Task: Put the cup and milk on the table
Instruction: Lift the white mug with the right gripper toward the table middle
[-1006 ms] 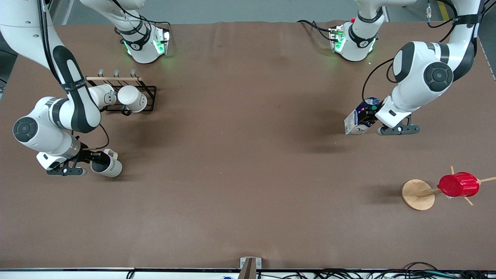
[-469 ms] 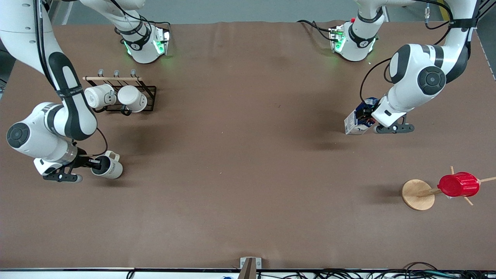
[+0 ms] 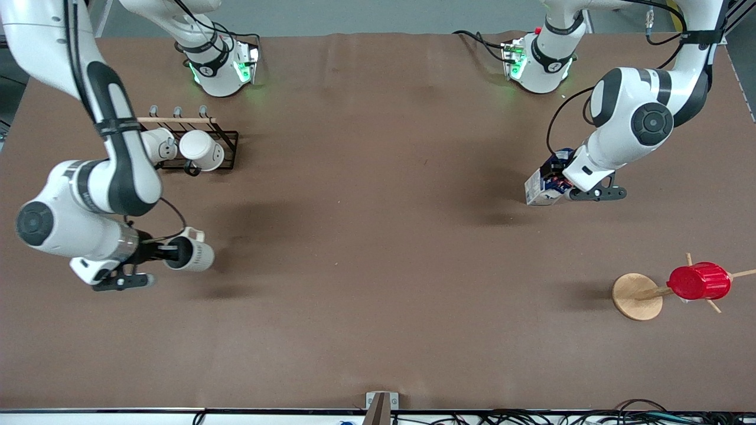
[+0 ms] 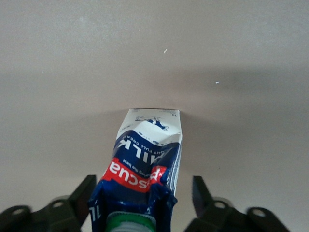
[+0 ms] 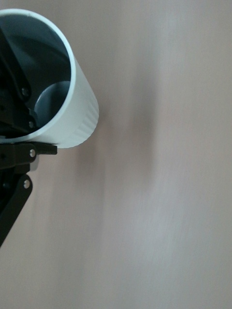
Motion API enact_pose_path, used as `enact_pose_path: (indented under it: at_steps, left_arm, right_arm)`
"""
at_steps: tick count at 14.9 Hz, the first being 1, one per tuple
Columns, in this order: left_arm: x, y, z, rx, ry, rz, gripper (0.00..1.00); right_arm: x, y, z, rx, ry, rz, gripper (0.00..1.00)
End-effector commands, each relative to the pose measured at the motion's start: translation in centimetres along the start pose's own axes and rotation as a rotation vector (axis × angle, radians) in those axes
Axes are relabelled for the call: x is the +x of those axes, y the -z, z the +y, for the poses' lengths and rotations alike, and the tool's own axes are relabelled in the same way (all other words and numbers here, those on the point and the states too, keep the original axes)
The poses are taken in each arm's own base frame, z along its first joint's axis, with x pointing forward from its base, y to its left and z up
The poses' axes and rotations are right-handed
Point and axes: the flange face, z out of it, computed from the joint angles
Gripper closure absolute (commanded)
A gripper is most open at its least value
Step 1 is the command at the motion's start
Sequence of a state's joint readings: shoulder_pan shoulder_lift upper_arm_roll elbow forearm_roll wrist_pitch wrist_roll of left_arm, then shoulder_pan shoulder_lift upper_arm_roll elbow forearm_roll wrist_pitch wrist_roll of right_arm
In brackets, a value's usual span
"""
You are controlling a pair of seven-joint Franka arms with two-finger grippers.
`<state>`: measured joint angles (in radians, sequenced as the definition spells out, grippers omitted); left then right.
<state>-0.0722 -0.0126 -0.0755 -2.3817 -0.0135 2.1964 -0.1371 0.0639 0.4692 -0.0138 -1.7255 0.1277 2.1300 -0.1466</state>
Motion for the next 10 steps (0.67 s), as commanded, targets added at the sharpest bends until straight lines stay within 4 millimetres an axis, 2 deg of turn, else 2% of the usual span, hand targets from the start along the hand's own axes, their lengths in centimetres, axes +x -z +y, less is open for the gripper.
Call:
enact_pose_path:
  at_steps: [1,2,3,7,9,10]
  left_arm:
    - [-0.8,1.0,-0.3,0.016,-0.02,0.023,0.7]
    - [-0.7,1.2,-0.3,0.016,-0.028,0.024,0.8]
    - [-0.6,1.6,-0.3,0.015,-0.029,0.03,0.84]
    - [0.2,3.3,-0.2,0.012,-0.028,0.058,0.85]
    - [1.2,5.4,0.1,0.009,-0.03,0.081,0.85]
    - [1.8,6.5,0.2,0.008,-0.03,0.085,0.86]
  right_arm:
    - [-0.5,0.3,-8.1,0.045,0.012,-0.008,0.98]
    - [-0.6,0.1,-10.6,0.051,0.017,-0.007,0.98]
    - [-0.9,0.0,-13.3,0.056,0.017,-0.005,0.98]
    - [-3.7,-1.6,-27.1,0.035,-0.053,0.056,0.98]
    - [-5.8,-2.6,-33.3,-0.003,-0.097,0.105,0.98]
    - [-6.8,-3.9,-36.0,-0.012,-0.124,0.114,0.98]
